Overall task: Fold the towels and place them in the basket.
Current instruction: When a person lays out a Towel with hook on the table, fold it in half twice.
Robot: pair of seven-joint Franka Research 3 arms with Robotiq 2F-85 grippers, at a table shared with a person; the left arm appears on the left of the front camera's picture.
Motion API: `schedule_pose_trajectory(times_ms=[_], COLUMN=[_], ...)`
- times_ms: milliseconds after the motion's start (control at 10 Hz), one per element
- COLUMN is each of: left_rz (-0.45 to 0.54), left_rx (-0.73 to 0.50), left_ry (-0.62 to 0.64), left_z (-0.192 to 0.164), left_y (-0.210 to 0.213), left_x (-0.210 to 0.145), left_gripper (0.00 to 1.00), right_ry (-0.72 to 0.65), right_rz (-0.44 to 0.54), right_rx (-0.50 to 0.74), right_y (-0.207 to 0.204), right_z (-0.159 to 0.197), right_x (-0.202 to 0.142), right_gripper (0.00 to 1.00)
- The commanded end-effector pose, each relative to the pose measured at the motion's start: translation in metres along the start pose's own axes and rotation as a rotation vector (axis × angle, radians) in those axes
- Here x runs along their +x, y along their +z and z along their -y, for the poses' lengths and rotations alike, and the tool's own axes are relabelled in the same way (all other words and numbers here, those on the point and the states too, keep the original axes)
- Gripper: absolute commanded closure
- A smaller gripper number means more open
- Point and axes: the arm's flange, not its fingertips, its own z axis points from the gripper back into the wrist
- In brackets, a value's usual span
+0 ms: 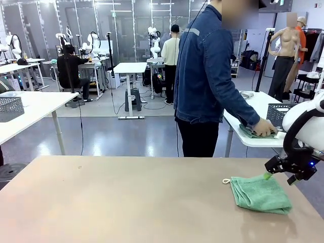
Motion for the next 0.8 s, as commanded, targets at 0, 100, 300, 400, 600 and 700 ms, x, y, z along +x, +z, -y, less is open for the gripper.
schedule_pose_trajectory(times_ms=[0, 100, 300, 400, 600, 700], left_rz=[0.001, 0.001, 0.001, 0.001, 0.001, 0.001], left_rx=[0.000, 0.000, 0.000, 0.000, 0.000, 0.000], left_ry=[0.000, 0.000, 0.000, 0.000, 0.000, 0.000], left_z=[0.001, 0.001, 0.001, 0.001, 0.001, 0.001], left_y=[0.000, 0.000, 0.000, 0.000, 0.000, 0.000], left_x=[0.000, 0.000, 0.000, 0.000, 0.000, 0.000], left_gripper=[0.07, 0.07, 0.07, 0.07, 0.07, 0.07], right_ry=[0.008, 0.000, 0.121, 0.190, 0.257, 0.285], right_rz=[0.002, 0.000, -0.029, -0.034, -0.021, -0.015], right_rx=[-0.002, 0.000, -0.012, 0.006, 0.034, 0.063], right_y=[0.001, 0.000, 0.126, 0.173, 0.238, 0.271], right_z=[0.001, 0.000, -0.029, -0.049, -0.079, -0.097], right_x=[0.001, 0.000, -0.026, -0.033, -0.045, -0.049], right_gripper=[0.00, 0.01, 0.00, 0.00, 0.00, 0.00])
